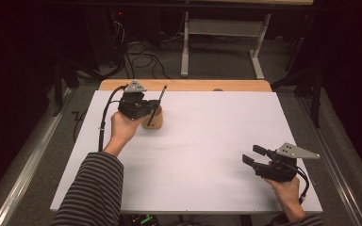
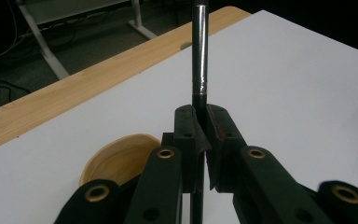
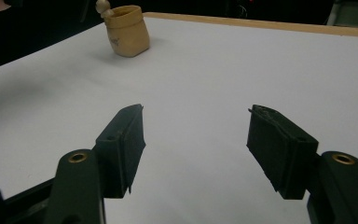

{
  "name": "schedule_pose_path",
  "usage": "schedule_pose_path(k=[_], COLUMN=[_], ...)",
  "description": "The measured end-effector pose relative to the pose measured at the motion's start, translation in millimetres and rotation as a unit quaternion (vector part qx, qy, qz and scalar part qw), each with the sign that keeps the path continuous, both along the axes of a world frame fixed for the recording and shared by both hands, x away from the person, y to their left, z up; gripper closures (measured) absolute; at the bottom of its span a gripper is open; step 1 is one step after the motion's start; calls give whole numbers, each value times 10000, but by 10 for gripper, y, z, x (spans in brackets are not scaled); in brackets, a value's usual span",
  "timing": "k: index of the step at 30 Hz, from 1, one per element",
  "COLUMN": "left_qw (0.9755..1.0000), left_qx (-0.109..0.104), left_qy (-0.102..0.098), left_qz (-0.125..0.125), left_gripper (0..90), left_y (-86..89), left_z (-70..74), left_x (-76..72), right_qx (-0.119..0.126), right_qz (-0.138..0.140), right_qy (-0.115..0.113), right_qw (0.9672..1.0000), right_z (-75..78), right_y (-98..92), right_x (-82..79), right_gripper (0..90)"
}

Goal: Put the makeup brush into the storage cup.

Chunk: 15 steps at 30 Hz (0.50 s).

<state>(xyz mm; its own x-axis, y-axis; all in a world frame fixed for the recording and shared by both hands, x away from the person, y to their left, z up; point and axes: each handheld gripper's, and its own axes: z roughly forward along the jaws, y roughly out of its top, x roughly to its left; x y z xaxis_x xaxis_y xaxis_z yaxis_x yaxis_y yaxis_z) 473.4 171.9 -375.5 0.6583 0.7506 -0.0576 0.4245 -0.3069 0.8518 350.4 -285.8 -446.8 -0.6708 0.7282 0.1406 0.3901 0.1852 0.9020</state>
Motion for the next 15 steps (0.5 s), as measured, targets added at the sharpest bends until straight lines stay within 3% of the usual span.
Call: schedule_pose_path(k=[15], left_qw=[9995], left_qx=[-68], left_qy=[-175], left_qz=[253], left_gripper=[836], left_y=[-33], left_z=[36], left_x=[113], right_qx=[8], right_qz=[13], right_qy=[-5], right_qw=[10000], right_z=[0], right_y=[-5], right_x=[-1], right_gripper=[374])
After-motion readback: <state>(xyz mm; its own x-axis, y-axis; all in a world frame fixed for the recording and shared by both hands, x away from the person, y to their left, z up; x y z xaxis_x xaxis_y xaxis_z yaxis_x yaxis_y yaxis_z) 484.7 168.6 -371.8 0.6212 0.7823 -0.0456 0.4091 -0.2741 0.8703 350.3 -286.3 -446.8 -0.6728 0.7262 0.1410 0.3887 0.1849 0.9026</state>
